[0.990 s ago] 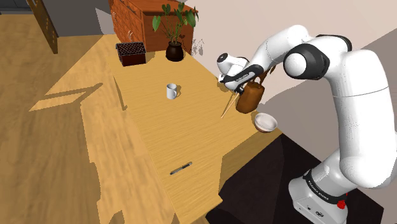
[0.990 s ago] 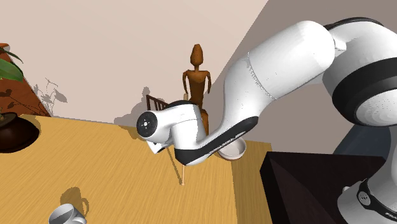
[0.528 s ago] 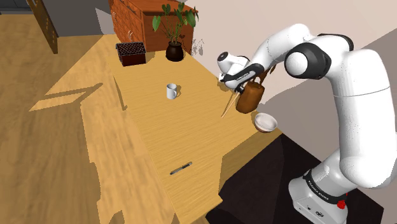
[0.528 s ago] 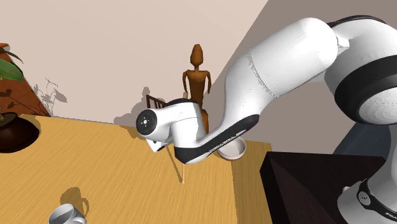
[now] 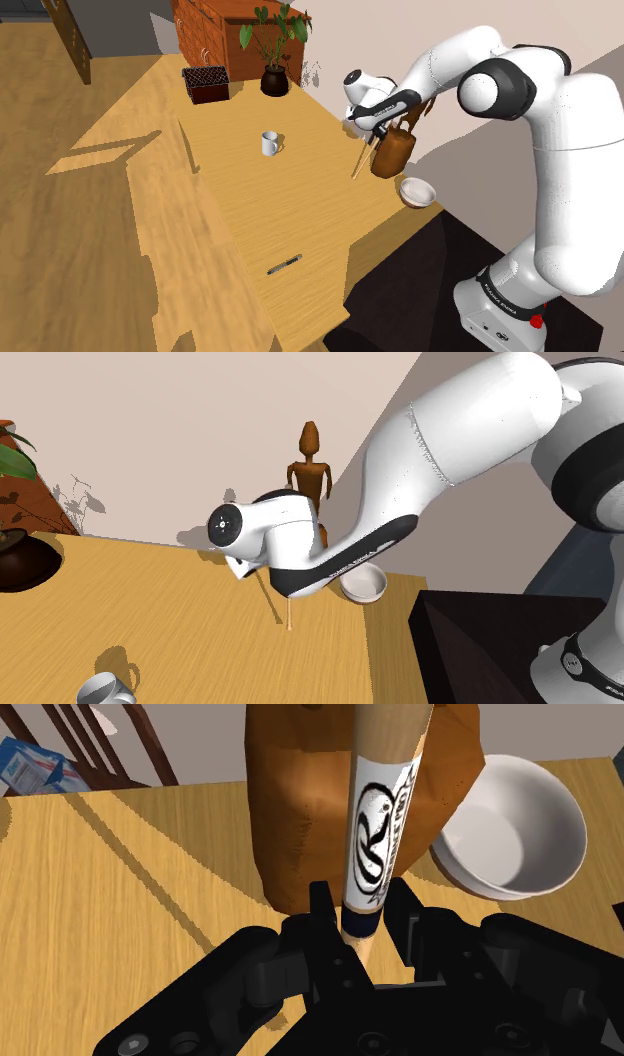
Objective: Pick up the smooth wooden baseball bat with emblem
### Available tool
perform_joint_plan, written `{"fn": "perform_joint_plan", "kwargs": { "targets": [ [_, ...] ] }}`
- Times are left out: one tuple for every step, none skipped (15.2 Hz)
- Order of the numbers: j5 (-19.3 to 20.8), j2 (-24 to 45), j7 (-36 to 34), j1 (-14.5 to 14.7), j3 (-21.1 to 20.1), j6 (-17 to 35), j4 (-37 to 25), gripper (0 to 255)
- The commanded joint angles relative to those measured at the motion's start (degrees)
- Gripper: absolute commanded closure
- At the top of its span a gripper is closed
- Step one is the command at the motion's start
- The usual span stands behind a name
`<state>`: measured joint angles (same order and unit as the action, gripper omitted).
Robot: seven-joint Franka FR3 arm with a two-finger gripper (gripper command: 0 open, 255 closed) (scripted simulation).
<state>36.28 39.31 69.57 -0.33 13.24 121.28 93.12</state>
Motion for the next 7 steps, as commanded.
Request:
{"fn": "perform_joint_plan", "kwargs": {
  "targets": [
    [-0.09, -1.05, 0.61, 0.04, 0.01, -0.76, 0.11, 255],
    [-0.15, -1.55, 0.90, 0.07, 0.01, -1.16, 0.12, 255],
    [-0.20, -2.04, 1.19, 0.11, 0.01, -1.57, 0.12, 255],
    [-0.26, -2.52, 1.49, 0.14, 0.01, -1.98, 0.11, 255],
    [-0.32, -2.99, 1.79, 0.17, 0.01, -2.39, 0.09, 255],
    [-0.33, -3.06, 1.83, 0.18, 0.01, -2.45, 0.09, 255],
    [-0.33, -3.06, 1.83, 0.18, 0.01, -2.45, 0.09, 255]
  ]
}}
